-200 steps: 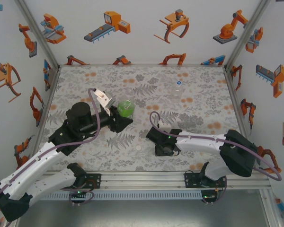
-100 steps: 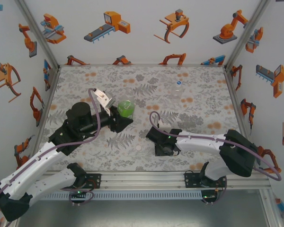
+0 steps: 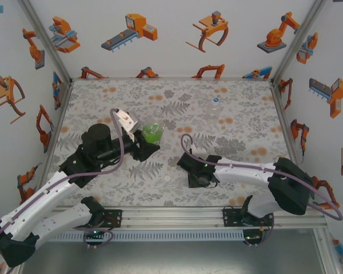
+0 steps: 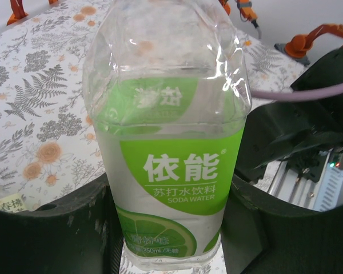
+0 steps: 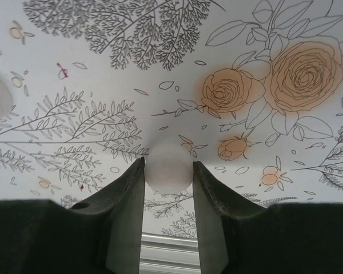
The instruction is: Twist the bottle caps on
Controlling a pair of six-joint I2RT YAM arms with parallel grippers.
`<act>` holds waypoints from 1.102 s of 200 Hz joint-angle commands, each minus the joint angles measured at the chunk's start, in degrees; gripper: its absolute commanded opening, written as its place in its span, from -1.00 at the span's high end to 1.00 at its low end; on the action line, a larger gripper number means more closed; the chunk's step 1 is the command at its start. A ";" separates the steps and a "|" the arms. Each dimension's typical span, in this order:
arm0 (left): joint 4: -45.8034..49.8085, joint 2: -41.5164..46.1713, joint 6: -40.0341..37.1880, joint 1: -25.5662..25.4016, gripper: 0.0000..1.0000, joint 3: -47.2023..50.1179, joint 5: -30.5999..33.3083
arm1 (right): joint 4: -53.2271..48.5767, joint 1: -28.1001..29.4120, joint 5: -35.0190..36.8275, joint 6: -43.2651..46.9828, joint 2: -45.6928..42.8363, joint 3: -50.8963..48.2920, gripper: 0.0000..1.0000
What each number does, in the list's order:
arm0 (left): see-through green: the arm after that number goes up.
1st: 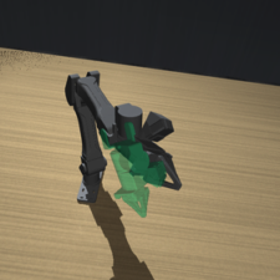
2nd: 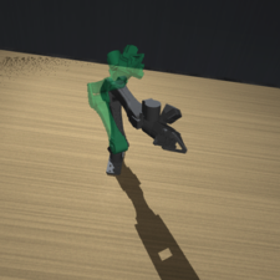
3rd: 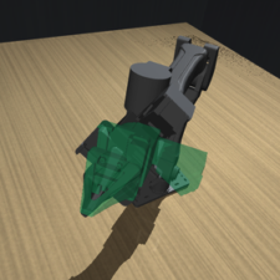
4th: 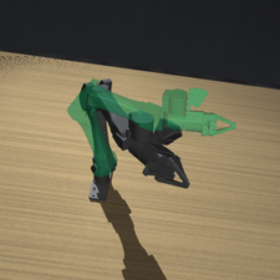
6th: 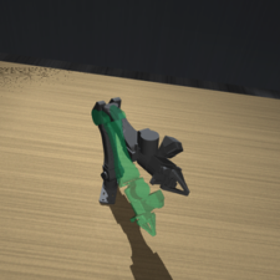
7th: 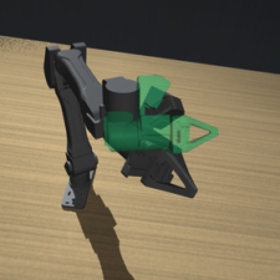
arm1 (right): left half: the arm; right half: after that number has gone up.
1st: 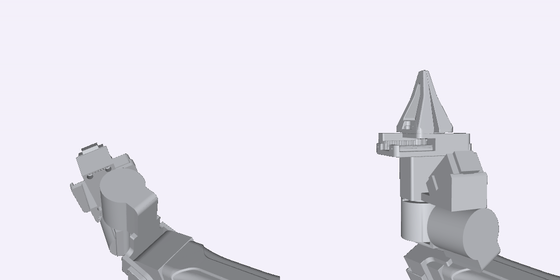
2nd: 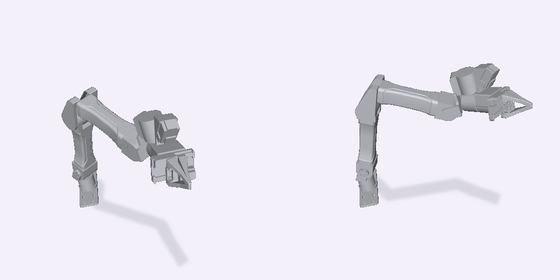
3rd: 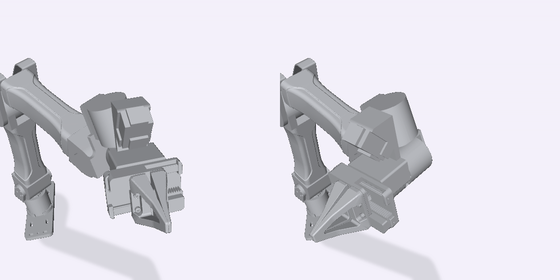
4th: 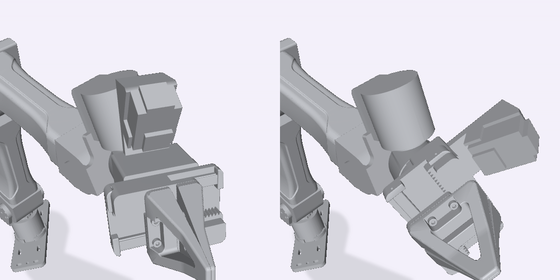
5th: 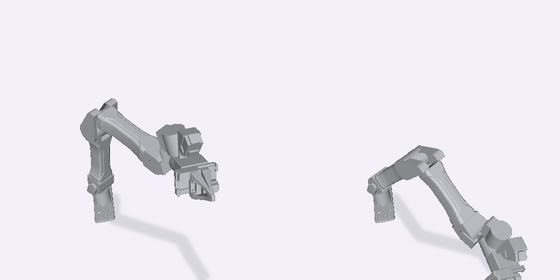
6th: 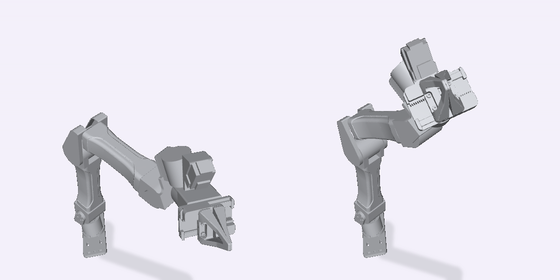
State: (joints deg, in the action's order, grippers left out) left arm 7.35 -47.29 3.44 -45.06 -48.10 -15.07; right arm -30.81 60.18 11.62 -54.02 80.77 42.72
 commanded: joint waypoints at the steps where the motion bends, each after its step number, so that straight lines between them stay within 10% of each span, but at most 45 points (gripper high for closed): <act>1: 2.58 -0.04 -7.06 0.10 1.00 0.96 -1.85 | -1.86 -0.20 2.31 5.07 -3.84 1.89 0.57; 83: 16.88 0.75 -27.93 -0.47 1.00 1.84 -4.44 | 0.87 -0.16 -0.10 31.87 -17.13 9.13 0.76; 175: 23.90 2.45 -40.27 -2.79 1.00 3.15 -9.45 | 10.68 -0.19 -32.05 65.00 -33.16 13.01 0.89; 220: 25.16 1.72 -42.04 -4.20 1.00 1.41 -9.44 | 7.76 -0.16 -34.39 75.05 -30.15 18.66 0.99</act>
State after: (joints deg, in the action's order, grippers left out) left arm 31.16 -45.60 -35.53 -48.49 -44.56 -22.41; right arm -22.17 60.18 -19.44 12.71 49.08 58.46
